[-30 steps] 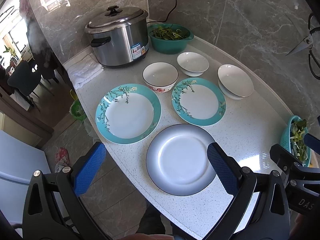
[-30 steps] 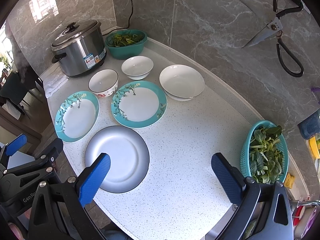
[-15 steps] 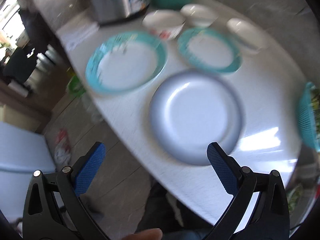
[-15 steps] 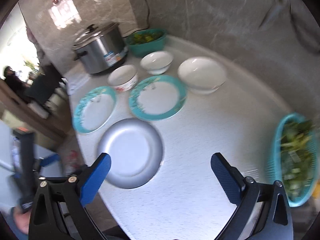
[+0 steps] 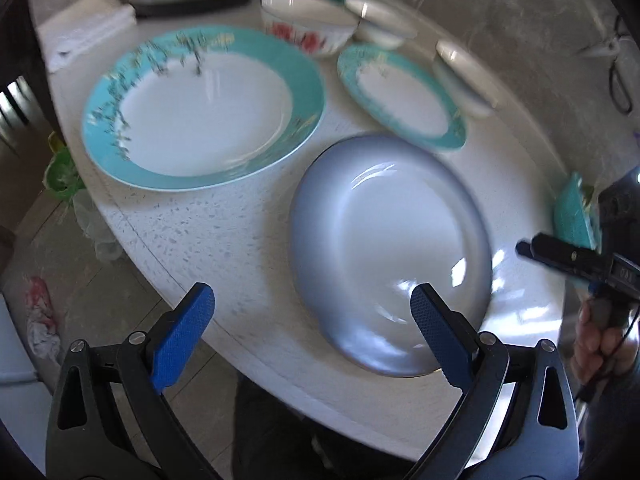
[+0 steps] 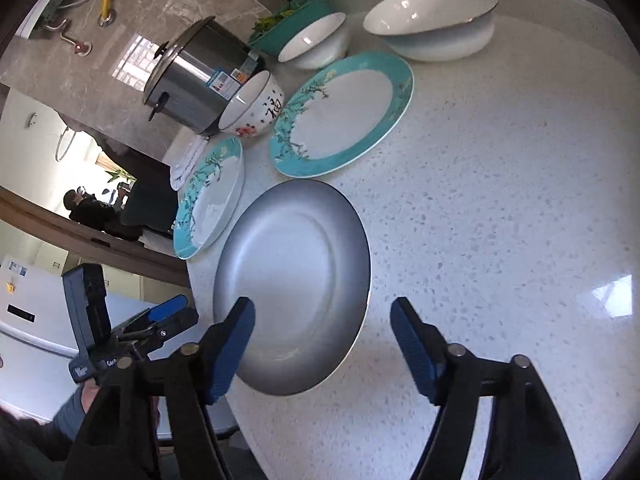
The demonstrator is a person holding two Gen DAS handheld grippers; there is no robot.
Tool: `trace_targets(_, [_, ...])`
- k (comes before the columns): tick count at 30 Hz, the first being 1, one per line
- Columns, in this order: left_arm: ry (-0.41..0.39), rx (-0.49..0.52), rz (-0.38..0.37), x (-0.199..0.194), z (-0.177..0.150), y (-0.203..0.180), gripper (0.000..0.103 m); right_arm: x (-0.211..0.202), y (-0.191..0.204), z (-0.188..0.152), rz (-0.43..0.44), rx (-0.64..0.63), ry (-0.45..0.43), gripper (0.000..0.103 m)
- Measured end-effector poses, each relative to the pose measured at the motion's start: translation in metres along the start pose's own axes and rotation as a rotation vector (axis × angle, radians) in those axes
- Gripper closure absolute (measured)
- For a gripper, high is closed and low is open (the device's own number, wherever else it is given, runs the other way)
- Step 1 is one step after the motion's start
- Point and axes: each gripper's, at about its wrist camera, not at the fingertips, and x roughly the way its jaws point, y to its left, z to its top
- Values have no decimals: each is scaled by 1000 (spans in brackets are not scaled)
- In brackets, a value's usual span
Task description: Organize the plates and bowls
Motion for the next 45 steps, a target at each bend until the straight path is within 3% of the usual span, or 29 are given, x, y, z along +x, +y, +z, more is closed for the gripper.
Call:
trace_targets(3, [79,25,-2,19,10,11,5,12,-10,4,15,48,5,37])
trace_targets(4, [88,24,-41,23,13,16,12,15,-13,5,22,65,-1,37])
trace_targets(10, [98,71,-96,34,33,15,23,26,-24,6,69,101,23,38])
trace_targets(15, [96,88,-61,37,35,-1,23,36,-32,8,214,129,60,39])
trace_targets(21, [115,73,-92,43,43,-16,23,42,-40,18,291,168,129,37])
trace_targets(24, [127,70,-128,43,44,-19,34,46,-46,22,330,223,145,38])
trace_targets(27, [145,72,-155,44,44,-22,49,45,-45,22,333,219,158,38])
trace_targets(29, [147,64,-169,47,48,-22,50,45,-46,22,335,214,165,40])
trace_targets(33, [175,-2,-255,48,53,-6,53,43,-56,19,327,242,178,57])
trace_targets(37, [200,-82,-324,51,60,6,48,43,-55,20,310,240,188,58])
trace_targets(42, [198,-112,-332,53,65,10,47,44,-55,21,298,255,196,58])
trace_targets(45, [193,-84,-293,50,64,8,55,43,-49,22,257,225,205,62])
